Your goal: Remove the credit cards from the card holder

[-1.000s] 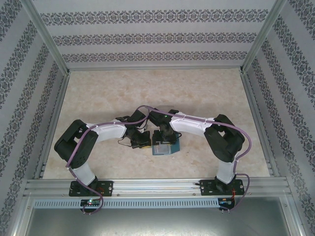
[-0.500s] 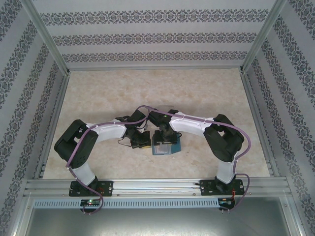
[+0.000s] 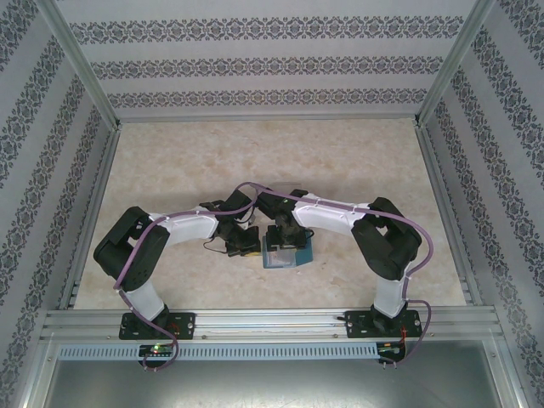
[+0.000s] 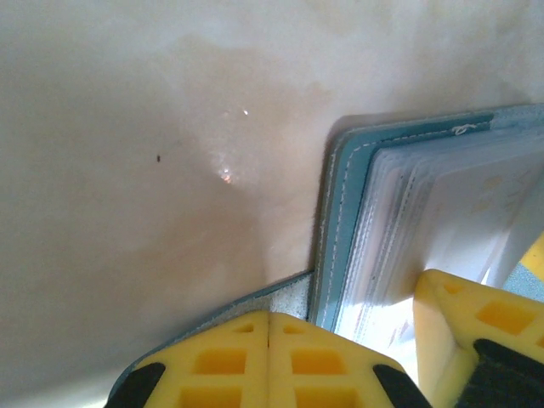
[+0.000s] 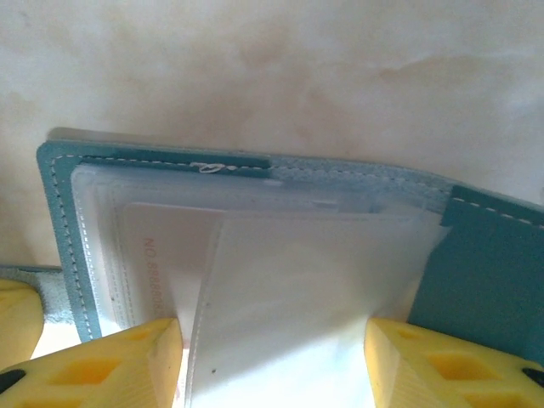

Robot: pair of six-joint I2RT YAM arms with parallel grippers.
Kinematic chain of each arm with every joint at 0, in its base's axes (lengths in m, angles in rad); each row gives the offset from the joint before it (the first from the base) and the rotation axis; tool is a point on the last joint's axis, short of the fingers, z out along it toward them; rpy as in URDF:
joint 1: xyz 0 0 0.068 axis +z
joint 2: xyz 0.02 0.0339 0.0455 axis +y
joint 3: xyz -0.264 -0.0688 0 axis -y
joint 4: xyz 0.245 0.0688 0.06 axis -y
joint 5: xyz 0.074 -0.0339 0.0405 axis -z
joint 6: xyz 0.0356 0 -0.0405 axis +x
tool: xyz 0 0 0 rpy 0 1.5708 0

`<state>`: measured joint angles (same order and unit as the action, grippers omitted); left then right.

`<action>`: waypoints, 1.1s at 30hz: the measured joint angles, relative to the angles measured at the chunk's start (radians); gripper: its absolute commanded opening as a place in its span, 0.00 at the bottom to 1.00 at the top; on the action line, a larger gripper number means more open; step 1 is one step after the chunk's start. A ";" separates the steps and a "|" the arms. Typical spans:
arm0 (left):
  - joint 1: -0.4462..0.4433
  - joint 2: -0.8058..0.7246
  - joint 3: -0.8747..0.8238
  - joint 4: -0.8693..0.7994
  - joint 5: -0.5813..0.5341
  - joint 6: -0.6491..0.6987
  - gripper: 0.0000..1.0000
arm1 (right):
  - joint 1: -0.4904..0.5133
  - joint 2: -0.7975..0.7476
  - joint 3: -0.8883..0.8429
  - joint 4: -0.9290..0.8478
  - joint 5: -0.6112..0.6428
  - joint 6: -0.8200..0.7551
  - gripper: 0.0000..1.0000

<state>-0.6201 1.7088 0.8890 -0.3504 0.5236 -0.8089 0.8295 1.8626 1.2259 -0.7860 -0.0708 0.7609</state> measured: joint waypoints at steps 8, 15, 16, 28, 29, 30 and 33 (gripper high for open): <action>0.000 0.000 0.000 0.000 0.000 0.000 0.05 | 0.000 -0.036 0.000 -0.037 0.043 0.000 0.55; 0.000 0.000 0.002 -0.001 0.000 0.001 0.05 | 0.000 -0.080 0.000 -0.063 0.072 -0.002 0.49; 0.000 0.000 0.002 -0.001 0.000 0.001 0.05 | -0.001 -0.085 -0.002 -0.063 0.074 -0.002 0.48; 0.000 0.000 0.060 -0.029 -0.001 0.001 0.05 | -0.016 -0.132 -0.057 -0.063 0.081 -0.008 0.42; 0.000 0.000 0.063 -0.032 -0.001 0.001 0.05 | -0.016 -0.132 -0.057 -0.066 0.082 -0.008 0.42; 0.000 0.000 0.067 -0.034 0.000 0.001 0.05 | -0.016 -0.132 -0.058 -0.067 0.084 -0.008 0.42; 0.000 0.000 0.072 -0.039 0.000 0.001 0.05 | -0.016 -0.132 -0.059 -0.073 0.095 -0.009 0.42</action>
<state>-0.6201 1.7084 0.9615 -0.3893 0.5232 -0.8082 0.8131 1.7302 1.1667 -0.8593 0.0246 0.7521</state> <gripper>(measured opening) 0.051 0.416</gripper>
